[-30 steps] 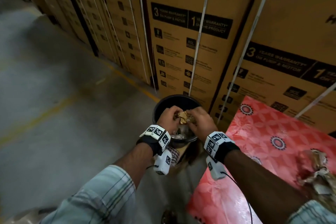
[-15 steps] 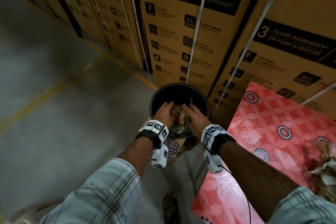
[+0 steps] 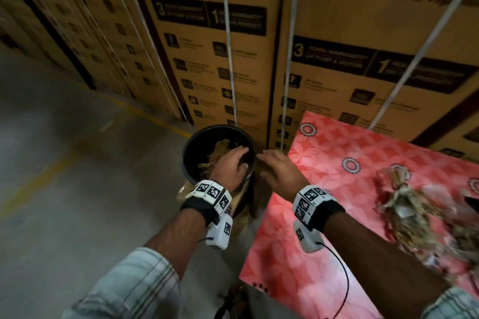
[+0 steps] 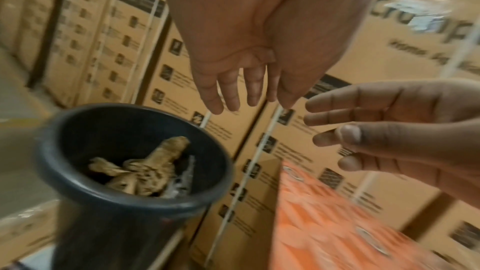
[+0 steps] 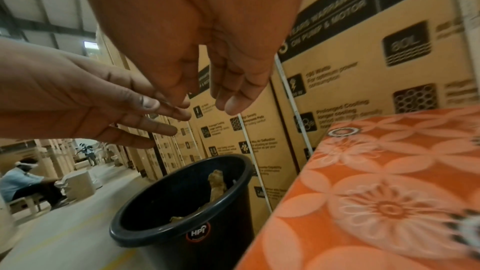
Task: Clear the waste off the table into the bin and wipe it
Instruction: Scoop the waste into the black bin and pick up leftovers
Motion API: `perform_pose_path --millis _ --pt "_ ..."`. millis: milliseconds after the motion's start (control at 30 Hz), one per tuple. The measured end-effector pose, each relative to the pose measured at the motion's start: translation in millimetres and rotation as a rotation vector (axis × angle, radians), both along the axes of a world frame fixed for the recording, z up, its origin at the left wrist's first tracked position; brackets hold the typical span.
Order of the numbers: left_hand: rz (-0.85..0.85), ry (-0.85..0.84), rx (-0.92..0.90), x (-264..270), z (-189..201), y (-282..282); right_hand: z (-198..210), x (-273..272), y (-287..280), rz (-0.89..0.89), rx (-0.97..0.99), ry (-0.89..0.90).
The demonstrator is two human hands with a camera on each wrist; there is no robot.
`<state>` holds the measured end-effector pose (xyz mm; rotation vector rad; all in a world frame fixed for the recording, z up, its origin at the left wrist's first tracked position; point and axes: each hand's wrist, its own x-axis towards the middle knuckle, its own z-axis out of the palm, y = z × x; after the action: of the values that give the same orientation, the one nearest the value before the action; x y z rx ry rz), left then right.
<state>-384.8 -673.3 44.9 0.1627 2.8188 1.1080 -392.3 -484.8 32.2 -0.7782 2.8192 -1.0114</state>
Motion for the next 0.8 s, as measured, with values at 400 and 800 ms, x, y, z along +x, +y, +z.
perform_pose_path --millis 400,800 --pt "-0.143 -0.002 0.156 112.6 0.1 201.7 15.9 144.6 207.2 -0.112 -0.021 0.118" --pt "-0.314 -0.12 0.061 177.7 7.7 352.1 5.5 248.3 361.5 -0.318 0.01 0.064"
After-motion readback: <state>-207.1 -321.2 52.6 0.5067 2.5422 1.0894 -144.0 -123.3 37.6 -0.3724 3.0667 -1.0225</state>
